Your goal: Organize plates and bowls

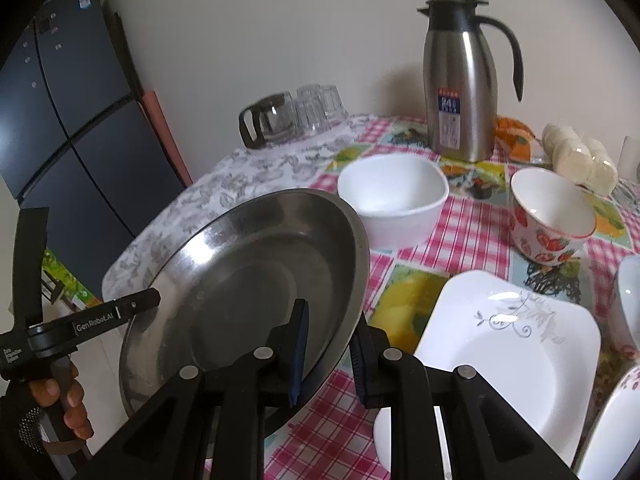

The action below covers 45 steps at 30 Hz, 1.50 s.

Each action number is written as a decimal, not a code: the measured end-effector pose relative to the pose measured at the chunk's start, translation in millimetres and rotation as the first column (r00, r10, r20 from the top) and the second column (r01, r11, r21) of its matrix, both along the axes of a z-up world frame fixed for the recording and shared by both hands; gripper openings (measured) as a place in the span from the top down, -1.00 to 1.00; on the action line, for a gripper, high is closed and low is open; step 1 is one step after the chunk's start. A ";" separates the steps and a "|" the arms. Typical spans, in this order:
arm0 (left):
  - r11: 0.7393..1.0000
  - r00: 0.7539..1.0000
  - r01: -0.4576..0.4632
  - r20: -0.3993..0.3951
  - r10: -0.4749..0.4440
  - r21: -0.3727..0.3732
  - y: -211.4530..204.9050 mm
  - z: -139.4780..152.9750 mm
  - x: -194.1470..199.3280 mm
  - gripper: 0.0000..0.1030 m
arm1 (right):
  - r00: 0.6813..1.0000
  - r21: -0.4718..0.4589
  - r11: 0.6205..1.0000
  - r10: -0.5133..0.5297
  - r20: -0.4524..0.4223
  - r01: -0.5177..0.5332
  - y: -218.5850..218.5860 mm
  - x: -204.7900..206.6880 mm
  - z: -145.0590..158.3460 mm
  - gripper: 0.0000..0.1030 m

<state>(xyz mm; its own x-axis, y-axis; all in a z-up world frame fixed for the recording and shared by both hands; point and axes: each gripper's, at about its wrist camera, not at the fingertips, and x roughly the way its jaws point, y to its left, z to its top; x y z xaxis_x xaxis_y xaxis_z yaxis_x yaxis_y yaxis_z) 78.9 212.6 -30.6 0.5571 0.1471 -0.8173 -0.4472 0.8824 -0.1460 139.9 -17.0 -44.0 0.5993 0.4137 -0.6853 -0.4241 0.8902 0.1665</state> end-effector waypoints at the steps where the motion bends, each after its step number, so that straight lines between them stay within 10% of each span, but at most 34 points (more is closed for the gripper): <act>1: 1.000 1.000 0.001 0.010 -0.001 0.006 -2.4 6.9 -1.0 0.48 | 1.000 0.009 1.000 0.001 0.013 -0.001 -1.8 -2.2 5.7 0.60; 23: 0.980 0.971 0.172 0.150 -0.186 0.102 -119.0 107.7 20.4 0.48 | 0.952 0.169 0.974 -0.189 0.239 0.151 -102.5 -51.3 104.4 0.59; 45: 0.941 0.932 0.334 0.131 -0.338 0.055 -248.8 95.3 73.3 0.48 | 0.875 0.245 0.887 -0.442 0.198 0.392 -235.8 -62.4 103.2 0.57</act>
